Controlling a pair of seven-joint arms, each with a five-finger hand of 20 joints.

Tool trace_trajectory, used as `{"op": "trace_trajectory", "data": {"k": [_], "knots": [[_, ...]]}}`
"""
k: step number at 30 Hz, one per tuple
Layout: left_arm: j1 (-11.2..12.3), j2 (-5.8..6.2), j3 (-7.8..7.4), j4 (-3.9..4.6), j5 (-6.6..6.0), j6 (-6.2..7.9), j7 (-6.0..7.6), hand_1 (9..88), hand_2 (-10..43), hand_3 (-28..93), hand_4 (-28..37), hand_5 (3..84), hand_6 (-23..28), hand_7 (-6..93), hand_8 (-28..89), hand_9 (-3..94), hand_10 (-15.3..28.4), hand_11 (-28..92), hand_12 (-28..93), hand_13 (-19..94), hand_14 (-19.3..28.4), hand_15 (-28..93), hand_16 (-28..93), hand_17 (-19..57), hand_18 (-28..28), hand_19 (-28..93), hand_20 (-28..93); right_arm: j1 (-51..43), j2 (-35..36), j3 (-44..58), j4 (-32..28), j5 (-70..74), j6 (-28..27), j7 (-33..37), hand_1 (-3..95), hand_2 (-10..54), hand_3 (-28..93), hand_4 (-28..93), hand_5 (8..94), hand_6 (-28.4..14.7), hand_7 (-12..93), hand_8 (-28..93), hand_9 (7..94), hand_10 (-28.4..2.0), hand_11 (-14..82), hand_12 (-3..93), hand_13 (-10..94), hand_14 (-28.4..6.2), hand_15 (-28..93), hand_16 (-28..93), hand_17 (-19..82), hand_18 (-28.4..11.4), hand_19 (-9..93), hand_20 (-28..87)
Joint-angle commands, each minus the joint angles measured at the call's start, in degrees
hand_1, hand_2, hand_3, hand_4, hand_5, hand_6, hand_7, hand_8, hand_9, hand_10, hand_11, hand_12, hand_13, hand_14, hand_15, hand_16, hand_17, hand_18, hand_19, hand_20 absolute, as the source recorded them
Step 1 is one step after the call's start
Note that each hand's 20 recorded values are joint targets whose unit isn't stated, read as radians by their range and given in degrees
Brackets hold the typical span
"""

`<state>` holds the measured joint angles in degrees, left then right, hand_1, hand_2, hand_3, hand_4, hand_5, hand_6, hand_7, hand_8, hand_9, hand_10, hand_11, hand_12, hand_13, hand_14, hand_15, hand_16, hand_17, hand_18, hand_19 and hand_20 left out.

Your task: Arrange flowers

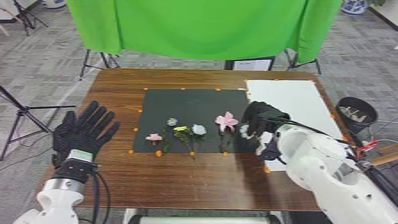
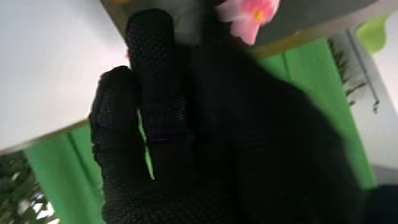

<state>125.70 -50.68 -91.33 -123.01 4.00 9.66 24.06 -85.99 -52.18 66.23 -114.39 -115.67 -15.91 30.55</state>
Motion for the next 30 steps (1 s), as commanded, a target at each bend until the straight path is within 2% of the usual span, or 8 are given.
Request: {"op": "trace_trajectory", "data": {"k": [1,6,13,21,24,26,29,30], "knots": [[0.46,0.01,0.01,-0.35,-0.27,-0.15,-0.14,26.8,14.6,73,-28.2,44.9,9.2,13.9,-7,37.9,15.3,21,15,27,16.3,37,-4,-7.6,16.8,37,13,0.0,0.5,-0.2,-0.16,-1.37,2.18,0.61,76.5,-9.5,3,-15,62.2,-0.5,21,-11,68.0,-11.5,18.7,20.2,67,-8.2,43,29,33,-18.7,78,40],[0.46,-0.09,-0.09,-0.39,-0.19,0.13,-0.69,27.0,14.6,72,-28.1,44.9,9.3,13.9,-7,37.9,15.4,21,15,27,16.2,37,-5,-7.6,16.8,37,13,-0.29,0.49,0.14,-0.48,-1.35,1.51,-0.1,71.7,-9.5,9,-19,61.0,-1.2,21,-12,66.5,-12.5,17.8,18.7,67,-8.9,43,27,34,-19.9,78,39],[0.46,0.09,-0.27,-0.36,-0.19,-0.06,-0.56,27.1,14.5,73,-28.1,45.0,9.3,14.0,-7,38.0,15.3,21,15,27,16.2,37,-5,-7.6,16.8,37,13,-0.22,0.3,0.36,-0.51,-1.63,-0.03,-0.57,71.9,-9.5,-10,-8,59.6,-1.4,19,-11,64.8,-12.6,16.0,19.0,65,-9.2,42,28,33,-19.7,77,41],[0.44,0.03,0.02,-0.41,-0.25,-0.11,-0.3,27.2,14.4,73,-28.1,44.9,9.2,14.1,-7,37.9,15.4,21,15,27,16.2,37,-5,-7.6,16.8,37,13,0.43,-0.14,0.56,-0.74,-2.92,-2.46,-2.08,67.7,-9.5,-6,-9,55.0,-3.3,18,-11,59.2,-14.4,13.5,16.9,63,-10.7,42,26,33,-21.7,78,40],[0.47,-0.02,0.0,-0.45,-0.19,-0.06,-0.22,27.3,14.4,73,-28.1,44.9,9.2,14.1,-7,37.9,15.3,21,15,27,16.2,37,-5,-7.6,16.8,37,13,-0.68,-2.92,3.3,-0.78,-4.67,-6.45,-3.66,67.1,-9.5,-4,-10,54.5,-3.5,17,-11,58.1,-14.9,13.2,16.7,62,-11.1,42,25,33,-22.2,78,39],[0.69,-0.02,-0.1,-0.55,-0.17,-0.14,-0.15,27.4,14.4,72,-28.1,44.9,9.3,14.1,-7,37.9,15.3,21,15,27,16.2,37,-5,-7.7,16.8,37,13,-0.88,-2.92,3.59,-0.82,-4.41,-6.0,-4.2,64.4,-9.5,2,-14,53.6,-3.9,17,-11,56.8,-15.2,12.8,16.5,60,-11.7,41,24,33,-22.5,78,38],[0.57,0.04,-0.04,-0.48,-0.25,0.01,-0.05,27.3,14.3,73,-28.0,44.9,9.2,14.1,-7,37.9,15.3,21,15,27,16.2,37,-5,-7.6,16.8,37,13,-0.52,-2.74,3.34,-0.62,-5.49,-5.23,-4.04,39.6,-9.5,53,-28,52.4,-4.4,16,-11,55.0,-16.1,12.0,16.5,58,-13.0,39,22,32,-22.7,76,35],[0.63,0.0,-0.1,-0.58,-0.25,0.07,-0.19,27.3,14.3,73,-28.0,44.9,9.2,14.1,-7,37.9,15.3,21,15,27,16.2,37,-5,-7.6,16.8,37,13,-0.6,-2.48,3.54,-0.84,-4.39,-4.96,-3.75,37.7,-9.5,57,-28,52.1,-4.5,16,-11,54.4,-16.3,11.8,16.4,56,-13.4,38,22,31,-22.4,74,34]]}}
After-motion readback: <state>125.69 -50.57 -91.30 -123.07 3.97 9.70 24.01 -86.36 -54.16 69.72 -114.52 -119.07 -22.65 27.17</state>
